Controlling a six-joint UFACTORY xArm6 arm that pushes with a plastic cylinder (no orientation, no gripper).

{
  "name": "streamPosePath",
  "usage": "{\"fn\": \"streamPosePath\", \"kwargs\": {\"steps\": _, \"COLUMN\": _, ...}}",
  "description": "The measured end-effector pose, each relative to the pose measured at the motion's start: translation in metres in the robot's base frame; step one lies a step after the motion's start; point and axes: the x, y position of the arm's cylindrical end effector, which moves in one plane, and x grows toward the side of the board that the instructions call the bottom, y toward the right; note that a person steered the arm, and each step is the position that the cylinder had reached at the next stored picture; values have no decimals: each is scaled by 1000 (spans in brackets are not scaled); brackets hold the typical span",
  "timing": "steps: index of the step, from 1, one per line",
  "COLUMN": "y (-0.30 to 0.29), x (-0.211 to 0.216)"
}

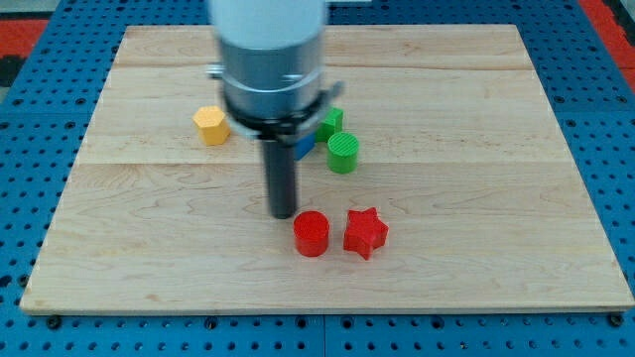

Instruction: Push the green circle up a bit

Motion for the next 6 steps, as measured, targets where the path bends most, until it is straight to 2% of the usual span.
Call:
{"fn": "streamPosePath", "kwargs": {"steps": 1, "y": -25, "x": 6}}
{"fn": "streamPosePath", "kwargs": {"steps": 3, "y": -30, "x": 7}}
{"fn": "streamPosePath", "kwargs": {"steps": 5, "y": -25, "x": -38}}
{"fn": "streamPosePath", "kwargs": {"steps": 6, "y": 43, "x": -49}}
